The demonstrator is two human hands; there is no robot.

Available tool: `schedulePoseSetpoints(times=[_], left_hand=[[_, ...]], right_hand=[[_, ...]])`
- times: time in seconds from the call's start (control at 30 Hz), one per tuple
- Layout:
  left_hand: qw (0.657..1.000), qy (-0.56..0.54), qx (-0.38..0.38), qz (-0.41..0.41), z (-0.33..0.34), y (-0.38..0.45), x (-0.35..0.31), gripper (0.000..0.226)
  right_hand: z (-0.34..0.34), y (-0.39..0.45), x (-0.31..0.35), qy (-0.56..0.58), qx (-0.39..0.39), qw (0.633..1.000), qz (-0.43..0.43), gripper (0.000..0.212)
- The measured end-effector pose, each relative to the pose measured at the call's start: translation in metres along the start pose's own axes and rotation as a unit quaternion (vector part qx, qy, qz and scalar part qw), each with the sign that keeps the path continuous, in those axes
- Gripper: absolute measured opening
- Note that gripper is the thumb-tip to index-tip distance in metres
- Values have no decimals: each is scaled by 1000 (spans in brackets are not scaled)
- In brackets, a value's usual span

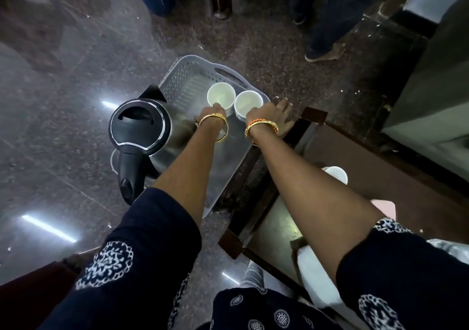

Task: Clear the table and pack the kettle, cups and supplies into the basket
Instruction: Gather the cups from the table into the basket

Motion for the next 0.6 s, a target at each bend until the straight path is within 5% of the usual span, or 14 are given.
schedulePoseSetpoints(times=[0.2,0.4,0.6], left_hand=[[998,41,-33,22,4,4,2,61],[996,-39,-80,-4,9,-16,10,54],[967,-128,-209,69,13,-82,6,46]], right_hand=[[10,0,-5,-38,-28,999,-11,40],[2,0,-2,-44,-15,999,-5,39],[-52,-32,-11,200,-70,976,-59,30]])
Point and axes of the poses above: each hand's wrist, its own y-axis towards the middle knuckle, its own z-axis out of the palm, x = y × z, the point moved 5 cm from there along y, towards the middle knuckle, and after that the axes turned 14 degrees about y, right-handed, at the moved point
